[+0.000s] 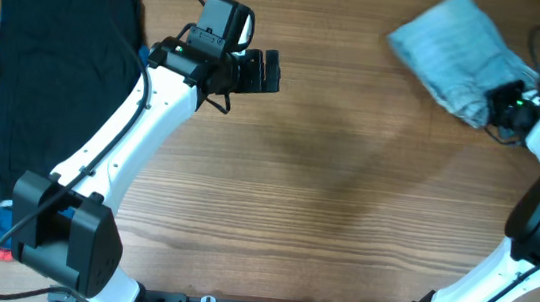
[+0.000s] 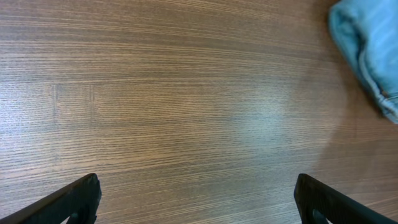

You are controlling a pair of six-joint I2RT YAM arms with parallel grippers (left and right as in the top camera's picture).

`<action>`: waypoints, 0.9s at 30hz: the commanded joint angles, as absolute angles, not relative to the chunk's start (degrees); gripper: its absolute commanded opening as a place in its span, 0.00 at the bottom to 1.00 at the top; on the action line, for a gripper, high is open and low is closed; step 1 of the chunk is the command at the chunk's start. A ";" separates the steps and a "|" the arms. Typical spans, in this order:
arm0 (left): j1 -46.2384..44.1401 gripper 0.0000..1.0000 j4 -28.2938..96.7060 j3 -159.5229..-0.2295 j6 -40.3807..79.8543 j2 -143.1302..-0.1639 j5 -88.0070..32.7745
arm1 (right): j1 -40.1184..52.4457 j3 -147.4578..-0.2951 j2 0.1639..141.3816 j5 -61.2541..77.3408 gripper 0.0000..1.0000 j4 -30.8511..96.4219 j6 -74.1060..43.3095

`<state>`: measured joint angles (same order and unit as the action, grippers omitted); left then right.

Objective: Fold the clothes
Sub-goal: 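Grasp the folded shorts with the right gripper and move them to the top-right corner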

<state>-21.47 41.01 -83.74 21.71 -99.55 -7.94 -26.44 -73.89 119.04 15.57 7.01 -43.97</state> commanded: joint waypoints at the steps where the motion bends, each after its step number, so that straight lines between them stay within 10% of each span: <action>1: -21.63 1.00 41.04 -84.01 21.43 -100.20 -7.38 | -27.79 -74.00 120.18 5.41 0.05 4.86 -51.31; 18: -21.63 1.00 41.01 -84.01 21.43 -100.20 -7.38 | -27.31 -73.52 120.77 -1.54 0.06 6.90 -69.80; 20: -21.63 1.00 41.01 -84.01 21.43 -100.20 -7.38 | -27.29 -73.54 120.77 -1.21 0.32 6.92 -69.49; 21: -21.63 1.00 41.01 -84.01 21.43 -100.20 -7.38 | -27.29 -73.54 120.77 -0.08 0.79 6.87 -67.33; 22: -21.63 1.00 41.01 -84.01 21.43 -100.20 -7.38 | -27.31 -73.54 120.75 1.89 0.95 6.90 -65.01; 27: -21.63 1.00 41.04 -84.01 21.43 -100.20 -7.40 | -27.40 -73.54 118.10 6.44 1.00 13.39 -59.90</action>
